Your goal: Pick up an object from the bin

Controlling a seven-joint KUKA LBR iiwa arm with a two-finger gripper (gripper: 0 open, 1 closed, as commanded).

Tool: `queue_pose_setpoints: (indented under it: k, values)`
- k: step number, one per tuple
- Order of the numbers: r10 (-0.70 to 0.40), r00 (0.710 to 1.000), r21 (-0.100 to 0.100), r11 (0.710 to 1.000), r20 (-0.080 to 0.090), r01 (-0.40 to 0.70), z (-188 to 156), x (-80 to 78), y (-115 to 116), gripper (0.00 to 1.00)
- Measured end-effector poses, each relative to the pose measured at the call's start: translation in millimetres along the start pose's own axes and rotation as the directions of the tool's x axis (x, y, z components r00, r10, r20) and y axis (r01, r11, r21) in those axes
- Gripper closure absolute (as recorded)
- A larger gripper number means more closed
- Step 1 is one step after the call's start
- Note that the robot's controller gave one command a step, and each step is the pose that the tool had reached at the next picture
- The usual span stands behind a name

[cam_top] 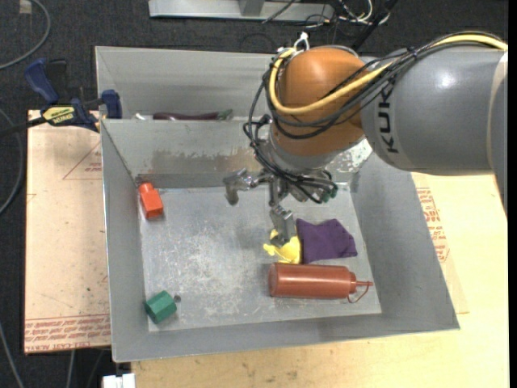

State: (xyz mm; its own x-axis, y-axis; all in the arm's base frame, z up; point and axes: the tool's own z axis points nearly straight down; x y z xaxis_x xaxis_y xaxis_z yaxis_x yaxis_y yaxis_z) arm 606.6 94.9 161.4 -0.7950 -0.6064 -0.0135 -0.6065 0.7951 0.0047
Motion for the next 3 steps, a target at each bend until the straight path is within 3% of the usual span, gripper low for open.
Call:
queue_pose_setpoints:
  k: [1,2,3]
  values:
    - [-0.185,0.983,0.013,0.983,0.005,0.185,-5.1,17.5,-35.2,0.0]
    - [-0.188,0.982,0.001,0.982,0.002,0.188,11.0,51.8,-16.9,0.0]
    - [-0.196,0.981,0.004,0.981,0.002,0.196,23.1,60.5,-11.8,0.0]
